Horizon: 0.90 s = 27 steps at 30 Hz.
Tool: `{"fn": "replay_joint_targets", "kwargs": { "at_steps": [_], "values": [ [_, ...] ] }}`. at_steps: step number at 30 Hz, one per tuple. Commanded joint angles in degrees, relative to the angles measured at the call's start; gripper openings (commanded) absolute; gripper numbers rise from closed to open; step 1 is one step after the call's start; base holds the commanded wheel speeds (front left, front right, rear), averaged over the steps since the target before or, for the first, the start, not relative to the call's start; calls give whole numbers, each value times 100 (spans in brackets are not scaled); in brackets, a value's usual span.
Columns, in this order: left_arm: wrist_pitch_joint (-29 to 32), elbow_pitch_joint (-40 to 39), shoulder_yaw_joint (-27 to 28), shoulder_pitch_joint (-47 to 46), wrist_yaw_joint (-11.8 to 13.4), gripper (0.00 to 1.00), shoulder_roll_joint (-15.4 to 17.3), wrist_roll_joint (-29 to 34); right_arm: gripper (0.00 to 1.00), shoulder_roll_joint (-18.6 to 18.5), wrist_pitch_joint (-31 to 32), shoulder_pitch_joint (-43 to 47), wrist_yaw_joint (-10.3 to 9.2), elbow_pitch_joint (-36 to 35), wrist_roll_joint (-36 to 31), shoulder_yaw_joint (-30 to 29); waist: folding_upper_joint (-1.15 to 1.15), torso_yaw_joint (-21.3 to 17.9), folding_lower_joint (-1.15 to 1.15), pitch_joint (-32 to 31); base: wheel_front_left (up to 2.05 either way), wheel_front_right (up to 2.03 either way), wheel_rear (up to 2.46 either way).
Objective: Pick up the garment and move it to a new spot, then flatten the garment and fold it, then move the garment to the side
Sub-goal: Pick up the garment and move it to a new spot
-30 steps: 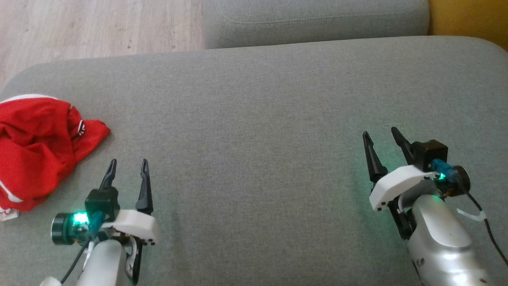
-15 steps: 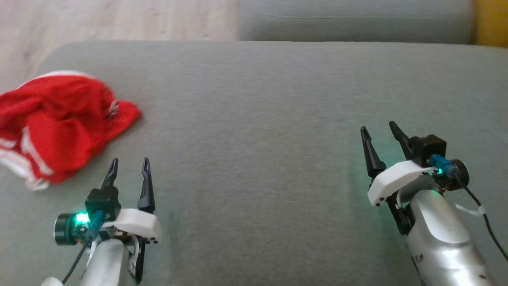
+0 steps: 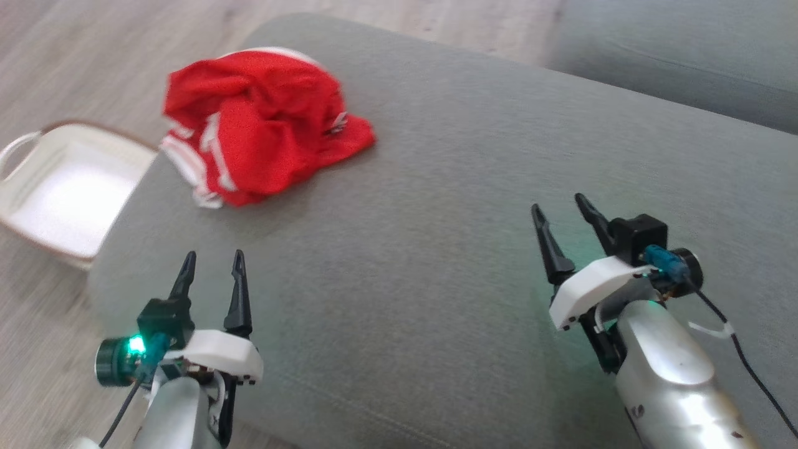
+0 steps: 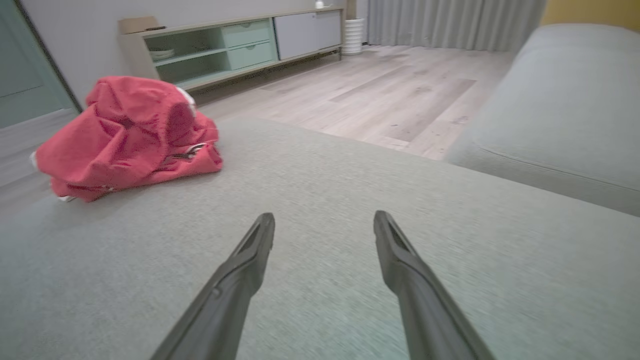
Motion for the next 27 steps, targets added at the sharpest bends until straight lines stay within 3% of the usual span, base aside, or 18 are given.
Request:
{"fn": "replay_joint_targets", "kwargs": {
  "at_steps": [1,12,19,27],
  "values": [
    [-71,-139,163,-100,-25,100,47,-35,100,95,-79,-204,-3,-187,57,181,0,285,0,78,0,0,0],
    [-71,-340,403,-1204,-287,100,189,-218,100,17,-79,-452,-3,-226,169,604,0,98,0,629,0,0,0],
    [-71,464,734,-2492,-369,100,707,-619,100,-151,-79,-765,-3,-403,244,816,0,-432,0,1296,0,0,0],
    [-71,1397,235,-3253,-387,100,1276,-1236,100,-297,-79,-976,-3,-800,310,1052,0,-960,0,1857,0,0,0]
  ]
}}
